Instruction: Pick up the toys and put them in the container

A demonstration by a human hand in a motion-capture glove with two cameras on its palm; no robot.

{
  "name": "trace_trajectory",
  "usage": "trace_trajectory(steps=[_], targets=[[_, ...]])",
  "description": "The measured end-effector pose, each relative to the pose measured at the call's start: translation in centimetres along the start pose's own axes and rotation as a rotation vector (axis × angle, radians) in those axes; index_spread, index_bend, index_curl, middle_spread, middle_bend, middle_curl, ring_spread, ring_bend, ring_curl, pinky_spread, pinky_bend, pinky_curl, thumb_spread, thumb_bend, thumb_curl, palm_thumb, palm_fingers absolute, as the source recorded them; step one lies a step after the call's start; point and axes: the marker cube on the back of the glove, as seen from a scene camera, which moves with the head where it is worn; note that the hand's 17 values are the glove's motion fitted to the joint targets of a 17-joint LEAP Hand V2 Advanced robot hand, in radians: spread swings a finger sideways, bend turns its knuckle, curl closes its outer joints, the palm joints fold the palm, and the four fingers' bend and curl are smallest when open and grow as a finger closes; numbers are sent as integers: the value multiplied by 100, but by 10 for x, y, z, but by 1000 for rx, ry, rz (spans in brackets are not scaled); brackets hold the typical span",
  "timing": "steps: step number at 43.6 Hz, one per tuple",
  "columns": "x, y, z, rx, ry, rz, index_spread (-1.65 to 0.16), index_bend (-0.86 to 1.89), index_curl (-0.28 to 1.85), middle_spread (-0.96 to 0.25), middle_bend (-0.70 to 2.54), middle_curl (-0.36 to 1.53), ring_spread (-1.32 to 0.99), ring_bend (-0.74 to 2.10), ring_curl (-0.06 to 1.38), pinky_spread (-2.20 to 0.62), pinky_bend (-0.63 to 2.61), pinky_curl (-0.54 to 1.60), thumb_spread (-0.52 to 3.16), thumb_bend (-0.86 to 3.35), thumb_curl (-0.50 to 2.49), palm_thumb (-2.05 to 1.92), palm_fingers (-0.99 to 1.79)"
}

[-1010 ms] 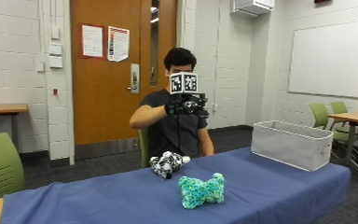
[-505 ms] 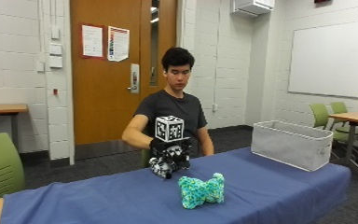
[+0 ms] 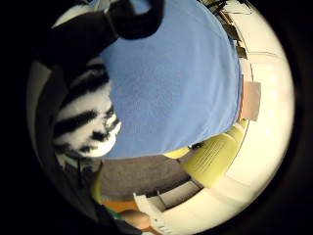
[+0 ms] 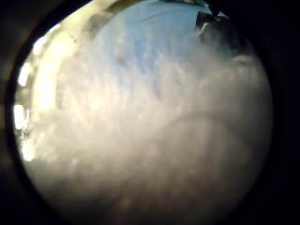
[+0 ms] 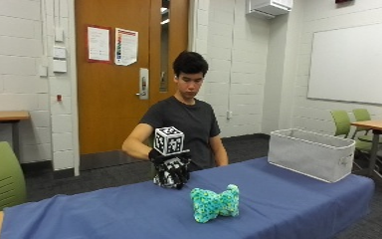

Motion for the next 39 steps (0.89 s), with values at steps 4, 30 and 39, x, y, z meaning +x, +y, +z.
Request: trace_trajectory(steps=[4,30,39], targets=[[-1,3,0,-2,16,-11,-35,39,57,-13,23,38,-28,32,17,0,71,37,90,-6,18,-7,19],[-18,-21,-37,248,-10,-32,-36,20,70,-35,71,56,-45,100,42,-36,70,37,93,24,51,57,117],[-49,-32,-115,353,-6,-76,-37,19,79,-38,76,60,-44,106,46,-38,74,38,88,22,60,57,114]])
